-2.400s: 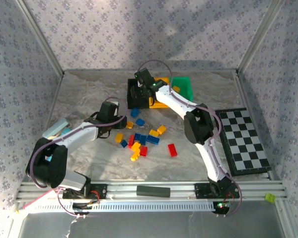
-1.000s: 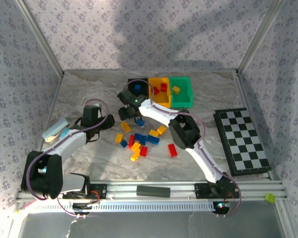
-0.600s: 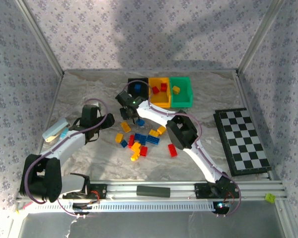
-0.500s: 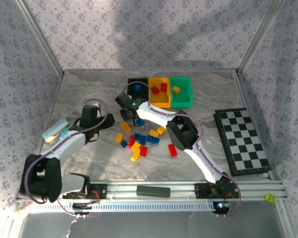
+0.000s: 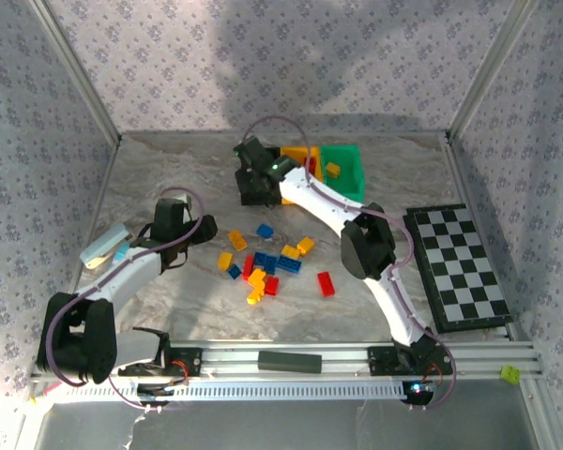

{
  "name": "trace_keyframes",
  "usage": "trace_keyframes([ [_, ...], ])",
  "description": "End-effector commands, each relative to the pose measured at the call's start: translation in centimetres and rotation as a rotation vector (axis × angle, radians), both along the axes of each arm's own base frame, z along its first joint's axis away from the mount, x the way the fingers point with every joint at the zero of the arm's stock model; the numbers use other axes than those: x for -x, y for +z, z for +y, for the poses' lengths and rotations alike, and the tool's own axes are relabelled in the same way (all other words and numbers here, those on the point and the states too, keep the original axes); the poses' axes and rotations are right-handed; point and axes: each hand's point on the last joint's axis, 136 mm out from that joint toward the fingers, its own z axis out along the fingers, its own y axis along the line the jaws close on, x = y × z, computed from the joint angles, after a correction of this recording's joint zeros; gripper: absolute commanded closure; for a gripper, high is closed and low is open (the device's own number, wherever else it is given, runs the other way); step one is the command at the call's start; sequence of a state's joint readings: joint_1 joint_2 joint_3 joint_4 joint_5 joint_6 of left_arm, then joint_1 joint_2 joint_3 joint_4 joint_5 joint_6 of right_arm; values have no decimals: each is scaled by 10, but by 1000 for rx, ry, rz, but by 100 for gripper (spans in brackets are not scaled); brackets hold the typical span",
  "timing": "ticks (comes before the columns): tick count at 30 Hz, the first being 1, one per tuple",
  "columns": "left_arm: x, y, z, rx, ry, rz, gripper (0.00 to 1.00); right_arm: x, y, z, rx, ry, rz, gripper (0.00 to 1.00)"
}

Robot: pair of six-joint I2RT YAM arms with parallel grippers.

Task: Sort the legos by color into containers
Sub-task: Pick up the lego from the center of the table, then place the lego in the container.

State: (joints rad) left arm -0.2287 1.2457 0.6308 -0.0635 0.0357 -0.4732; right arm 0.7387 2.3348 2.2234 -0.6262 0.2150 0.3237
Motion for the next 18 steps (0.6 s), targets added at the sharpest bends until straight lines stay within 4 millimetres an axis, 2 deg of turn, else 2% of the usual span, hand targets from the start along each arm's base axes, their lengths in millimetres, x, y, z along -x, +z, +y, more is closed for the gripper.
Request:
trace_keyframes([
  [1,-4,11,-3,26,-11,-42,29,-5,-12,-8,35,16,57,41],
  [5,-4,11,-4,28,-17,-42,29,4,1,-6,37,54,29,39],
  [13,-6,7,-14,63,-57,-36,29,50,19,-13,4,160,-45,37],
  [15,-7,2,-17,71,-70,-22,28,63,16,-26,17,162,-34,37],
  [18,-9,-10,-21,76,-82,26,29,79,16,-58,50,138,-32,38],
])
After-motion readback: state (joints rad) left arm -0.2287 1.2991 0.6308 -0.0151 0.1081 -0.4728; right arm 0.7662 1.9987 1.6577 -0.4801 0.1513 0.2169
